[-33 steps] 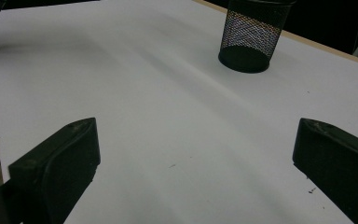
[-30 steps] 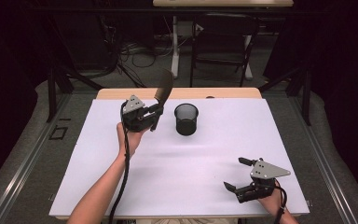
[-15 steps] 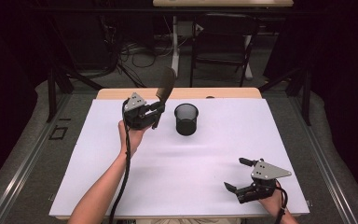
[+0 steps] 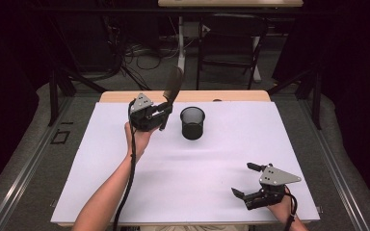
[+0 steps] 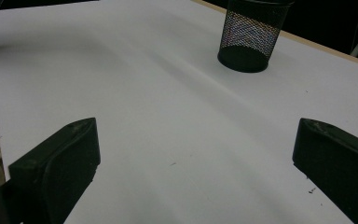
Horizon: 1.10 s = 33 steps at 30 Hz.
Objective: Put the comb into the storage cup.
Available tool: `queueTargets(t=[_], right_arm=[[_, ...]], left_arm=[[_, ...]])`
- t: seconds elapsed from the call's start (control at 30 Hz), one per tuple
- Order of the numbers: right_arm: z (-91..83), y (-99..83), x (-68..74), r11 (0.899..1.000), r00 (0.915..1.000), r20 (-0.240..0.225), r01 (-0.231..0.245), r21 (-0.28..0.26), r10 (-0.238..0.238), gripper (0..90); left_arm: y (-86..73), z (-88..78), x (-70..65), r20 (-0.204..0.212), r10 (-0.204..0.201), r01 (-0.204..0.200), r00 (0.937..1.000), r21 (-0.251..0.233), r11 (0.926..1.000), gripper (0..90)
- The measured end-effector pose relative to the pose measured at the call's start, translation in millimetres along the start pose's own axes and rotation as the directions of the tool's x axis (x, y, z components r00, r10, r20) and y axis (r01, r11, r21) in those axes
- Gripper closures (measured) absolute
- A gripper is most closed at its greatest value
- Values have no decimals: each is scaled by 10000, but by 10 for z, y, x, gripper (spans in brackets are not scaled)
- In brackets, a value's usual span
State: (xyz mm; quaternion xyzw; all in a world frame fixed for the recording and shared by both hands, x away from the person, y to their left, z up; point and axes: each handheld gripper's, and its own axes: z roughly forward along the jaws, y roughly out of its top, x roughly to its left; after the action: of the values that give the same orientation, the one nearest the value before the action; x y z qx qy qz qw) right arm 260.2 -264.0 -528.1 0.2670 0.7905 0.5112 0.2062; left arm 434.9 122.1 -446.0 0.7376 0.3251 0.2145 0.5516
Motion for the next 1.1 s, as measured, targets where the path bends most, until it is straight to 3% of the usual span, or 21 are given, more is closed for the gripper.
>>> queueTargets(t=[1.1], right_arm=[[-11, -1, -5, 10000, 10000, 41, -1, 39, 1, 5]], left_arm=[[135, 129, -18, 12, -47, 47, 10000, -252, 9997, 725]])
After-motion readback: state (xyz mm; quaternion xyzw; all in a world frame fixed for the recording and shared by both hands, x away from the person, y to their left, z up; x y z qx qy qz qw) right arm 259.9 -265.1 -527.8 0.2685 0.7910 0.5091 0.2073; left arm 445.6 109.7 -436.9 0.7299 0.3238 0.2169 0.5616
